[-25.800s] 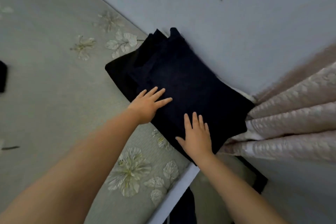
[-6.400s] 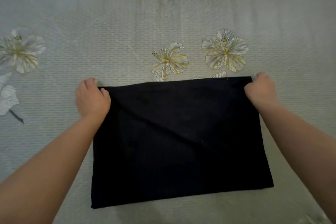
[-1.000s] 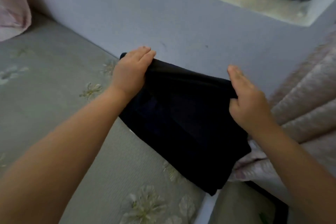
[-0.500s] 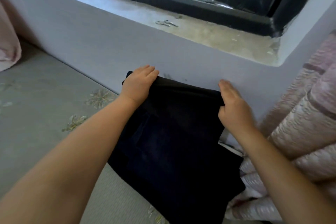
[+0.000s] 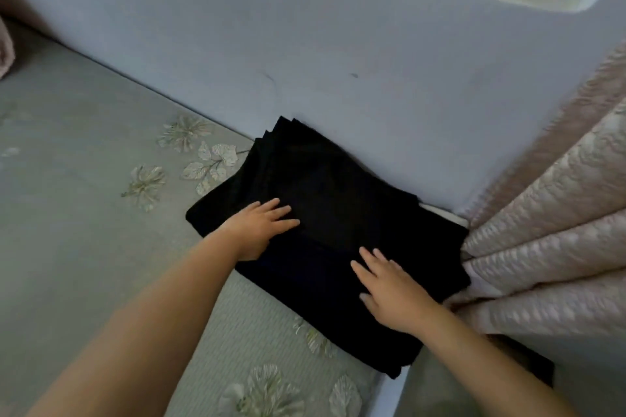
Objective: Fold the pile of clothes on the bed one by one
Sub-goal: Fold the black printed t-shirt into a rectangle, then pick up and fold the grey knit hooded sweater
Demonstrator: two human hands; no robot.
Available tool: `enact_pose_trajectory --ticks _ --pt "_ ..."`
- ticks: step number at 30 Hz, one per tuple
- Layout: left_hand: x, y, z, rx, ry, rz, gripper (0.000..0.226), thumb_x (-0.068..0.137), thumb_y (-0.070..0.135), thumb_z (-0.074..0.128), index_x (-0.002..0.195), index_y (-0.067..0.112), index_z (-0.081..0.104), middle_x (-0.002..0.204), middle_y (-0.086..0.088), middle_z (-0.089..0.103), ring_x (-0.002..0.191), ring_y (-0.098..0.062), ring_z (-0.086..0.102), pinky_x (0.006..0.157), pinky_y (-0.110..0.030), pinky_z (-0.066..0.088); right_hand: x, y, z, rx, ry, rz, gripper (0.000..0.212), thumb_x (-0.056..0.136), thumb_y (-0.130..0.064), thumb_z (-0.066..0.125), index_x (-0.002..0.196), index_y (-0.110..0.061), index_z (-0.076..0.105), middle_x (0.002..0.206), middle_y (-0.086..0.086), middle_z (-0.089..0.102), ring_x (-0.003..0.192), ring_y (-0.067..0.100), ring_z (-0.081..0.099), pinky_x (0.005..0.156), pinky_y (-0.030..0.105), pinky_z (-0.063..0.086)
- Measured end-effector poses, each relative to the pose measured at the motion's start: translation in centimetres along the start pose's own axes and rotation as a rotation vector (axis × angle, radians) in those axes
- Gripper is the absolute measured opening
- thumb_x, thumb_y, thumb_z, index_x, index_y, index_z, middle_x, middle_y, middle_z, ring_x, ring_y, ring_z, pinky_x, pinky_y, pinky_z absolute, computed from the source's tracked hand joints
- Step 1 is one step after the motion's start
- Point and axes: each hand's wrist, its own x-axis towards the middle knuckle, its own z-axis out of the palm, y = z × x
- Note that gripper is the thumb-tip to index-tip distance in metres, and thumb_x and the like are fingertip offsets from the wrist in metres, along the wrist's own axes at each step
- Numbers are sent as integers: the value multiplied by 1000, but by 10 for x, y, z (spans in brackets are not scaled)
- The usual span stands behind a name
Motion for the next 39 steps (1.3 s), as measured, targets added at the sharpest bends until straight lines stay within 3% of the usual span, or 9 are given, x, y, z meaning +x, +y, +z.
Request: enact_pose_trajectory --ticks 2,6,11,15,21,25,32,39 --pt "-4 10 24 -55 13 -31 72 91 10 38 146 28 -4 156 0 -4 142 -19 -7 114 -35 1 2 -7 24 48 -20 38 63 99 -32 31 146 -12 -4 154 8 -15 142 23 -10 115 32 2" --pt "-16 21 39 -95 74 -154 69 93 9 36 146 27 -5 155 0 -5 142 -19 -7 114 -35 2 3 -16 37 19 54 65 63 99 -32 28 146 -7 -5 154 12 -13 143 23 -7 115 32 6" --pt "-51 42 34 -163 145 -296 62 94 13 39 147 25 7 156 -1 1 143 -20 -3 114 -38 6 -3 -32 18 -47 150 73 54 99 -29 29 146 -10 10 155 10 5 142 21 11 113 29 18" --pt "-112 59 35 -226 198 -409 55 96 13 34 146 21 14 155 -4 5 143 -22 -1 114 -40 6 -15 -77 4 -94 211 -27 51 99 -29 31 145 -13 18 154 6 12 142 19 11 114 30 18" --pt "-277 65 56 -293 364 -759 45 99 23 25 144 22 21 155 -4 12 142 -22 4 113 -40 6 -52 -227 -7 -182 327 -331 51 98 -34 29 144 -14 21 153 3 17 142 19 11 114 37 11" --pt "-426 91 97 -295 448 -1046 45 98 28 26 143 23 23 154 -2 14 142 -19 8 112 -37 10 -119 -358 13 -159 428 -619 51 96 -33 37 140 -8 32 151 13 23 140 27 16 113 42 6" --pt "-694 207 188 -310 544 -1491 44 97 31 29 141 29 29 153 2 19 142 -19 11 111 -35 13 -290 -555 112 -179 388 -1022 54 96 -38 35 143 -13 28 154 10 14 142 25 10 114 37 3" --pt "-881 340 280 -379 466 -1889 48 97 33 29 144 24 21 154 -1 15 141 -18 9 111 -35 15 -450 -695 227 -242 263 -1384 56 97 -40 32 145 -14 21 155 10 10 142 25 7 114 39 4"
